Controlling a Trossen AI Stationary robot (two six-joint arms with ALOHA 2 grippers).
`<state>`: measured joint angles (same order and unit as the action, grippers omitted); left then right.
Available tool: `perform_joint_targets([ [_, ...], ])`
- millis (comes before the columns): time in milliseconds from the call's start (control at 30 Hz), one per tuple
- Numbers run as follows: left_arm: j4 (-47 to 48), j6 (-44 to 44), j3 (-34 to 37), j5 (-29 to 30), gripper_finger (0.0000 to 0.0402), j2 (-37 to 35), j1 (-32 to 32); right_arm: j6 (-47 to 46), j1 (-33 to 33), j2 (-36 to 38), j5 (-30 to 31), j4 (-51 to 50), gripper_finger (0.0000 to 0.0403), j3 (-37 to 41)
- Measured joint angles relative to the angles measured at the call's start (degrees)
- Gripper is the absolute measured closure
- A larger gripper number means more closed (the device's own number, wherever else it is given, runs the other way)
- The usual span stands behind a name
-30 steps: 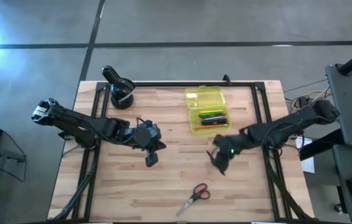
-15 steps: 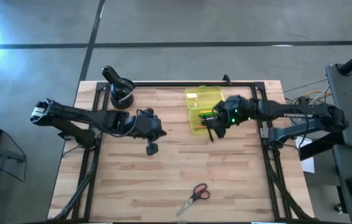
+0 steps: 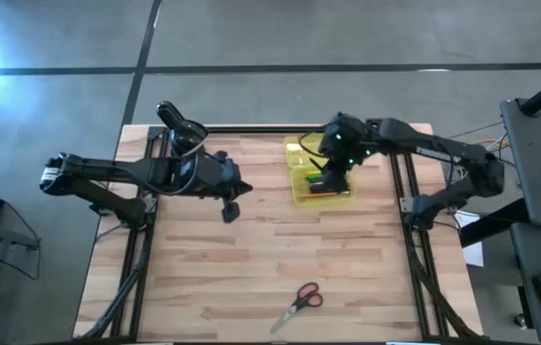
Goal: Pick & place school supplies into a supply box
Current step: Put the black pen into the supply box
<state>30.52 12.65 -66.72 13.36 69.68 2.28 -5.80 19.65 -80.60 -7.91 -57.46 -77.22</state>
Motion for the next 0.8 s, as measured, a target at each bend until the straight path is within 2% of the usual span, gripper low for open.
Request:
perform_joint_targets([
  [167,0.0,5.9,0.0,0.2,0.0401,-0.1,0.0,10.9,3.1,-5.7,0.2,-9.3,0.0384,-5.2],
  [400,0.0,10.1,0.0,0.1,0.0401,-0.1,0.1,21.6,3.7,-11.6,0.6,-11.3,0.0384,-7.8],
  [567,0.1,10.4,0.0,0.5,0.0401,-0.3,0.1,25.2,3.7,-15.0,0.8,-11.4,0.0384,-7.3],
  [800,0.1,10.4,0.0,2.0,0.0401,-0.3,0.1,29.3,4.0,-18.1,5.4,-11.3,0.0384,-6.1],
])
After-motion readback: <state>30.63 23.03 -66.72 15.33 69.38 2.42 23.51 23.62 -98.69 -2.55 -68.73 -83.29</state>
